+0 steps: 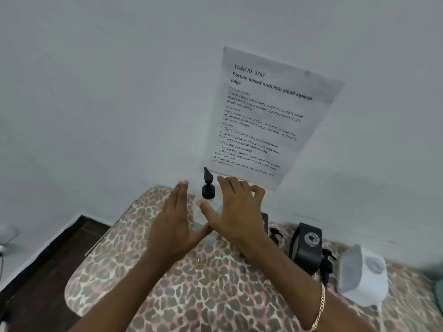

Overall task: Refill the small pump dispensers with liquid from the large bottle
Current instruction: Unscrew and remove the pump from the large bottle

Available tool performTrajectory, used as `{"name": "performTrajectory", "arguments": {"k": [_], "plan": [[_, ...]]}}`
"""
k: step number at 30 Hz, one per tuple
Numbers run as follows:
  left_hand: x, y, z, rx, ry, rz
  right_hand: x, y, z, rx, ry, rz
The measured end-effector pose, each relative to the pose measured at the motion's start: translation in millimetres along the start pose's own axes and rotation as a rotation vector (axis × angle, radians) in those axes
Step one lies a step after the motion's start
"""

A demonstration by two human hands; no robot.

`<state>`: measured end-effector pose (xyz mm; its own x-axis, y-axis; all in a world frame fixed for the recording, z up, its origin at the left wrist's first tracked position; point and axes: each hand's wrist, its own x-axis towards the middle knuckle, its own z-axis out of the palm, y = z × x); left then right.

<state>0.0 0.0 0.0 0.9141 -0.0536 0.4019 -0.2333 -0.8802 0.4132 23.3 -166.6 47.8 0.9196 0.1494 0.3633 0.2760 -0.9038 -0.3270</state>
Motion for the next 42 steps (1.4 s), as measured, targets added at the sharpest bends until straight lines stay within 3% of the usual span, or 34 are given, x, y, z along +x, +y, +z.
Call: {"name": "performTrajectory", "arguments": {"k": [2,10,17,32,42], "plan": [[-1,-2,11,-0.075,0.042,-0.054,3,1,9,0.017,0.028,-0.027],[1,-11,54,-0.191,0.234,-0.005,14,6,21,0.074,0.046,-0.053],[-15,-2,49,-0.262,0.183,-0.151,-10,-3,4,0.248,0.059,-0.025],[-122,80,11,-0.389,0.197,0.060,-152,0,-81,0.293,0.133,0.077],[-169,108,20,-0.460,0.147,0.132,-211,13,-89,0.249,0.187,0.174]]}}
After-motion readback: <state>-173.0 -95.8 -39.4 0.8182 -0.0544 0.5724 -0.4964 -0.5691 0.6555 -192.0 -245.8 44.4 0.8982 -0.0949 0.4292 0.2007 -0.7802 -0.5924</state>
